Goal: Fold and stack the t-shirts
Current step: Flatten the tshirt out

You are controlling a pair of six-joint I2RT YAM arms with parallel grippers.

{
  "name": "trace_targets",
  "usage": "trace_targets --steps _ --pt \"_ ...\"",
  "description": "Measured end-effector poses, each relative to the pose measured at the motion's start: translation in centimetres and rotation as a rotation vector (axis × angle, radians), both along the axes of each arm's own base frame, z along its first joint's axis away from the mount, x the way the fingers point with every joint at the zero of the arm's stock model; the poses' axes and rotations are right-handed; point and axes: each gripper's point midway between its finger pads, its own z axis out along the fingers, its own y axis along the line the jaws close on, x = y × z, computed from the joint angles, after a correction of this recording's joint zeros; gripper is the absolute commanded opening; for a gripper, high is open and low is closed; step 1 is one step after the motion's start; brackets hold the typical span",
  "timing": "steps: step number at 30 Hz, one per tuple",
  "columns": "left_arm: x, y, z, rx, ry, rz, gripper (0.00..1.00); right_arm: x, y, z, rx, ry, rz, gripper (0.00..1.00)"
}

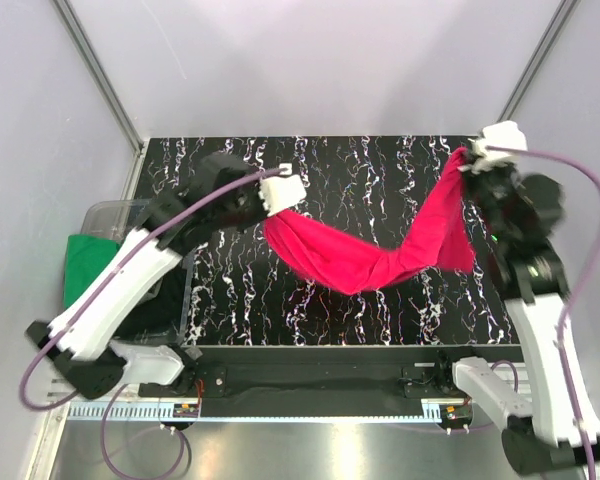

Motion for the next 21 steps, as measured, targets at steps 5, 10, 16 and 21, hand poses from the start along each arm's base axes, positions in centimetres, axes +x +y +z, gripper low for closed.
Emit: trace_targets --steps 5,10,16,21 --pt "6.7 -2.5 -7.5 0.046 0.247 0.108 0.03 8.2 -0.4 -13.1 -0.056 0.363 -0.073 0.0" --pt "13.1 -4.9 -15.8 0.078 0.429 0.214 0.52 11.7 -1.9 -24.1 -0.11 0.658 -0.161 0.74" --pt "10.4 -4.0 -18.1 0.069 0.555 0.251 0.54 10.0 -2.5 -23.3 -0.159 0.648 -0.108 0.8" --pt "5.1 -2.4 -16.1 0.016 0.594 0.216 0.45 5.5 1.2 -22.2 -0.175 0.61 0.153 0.75"
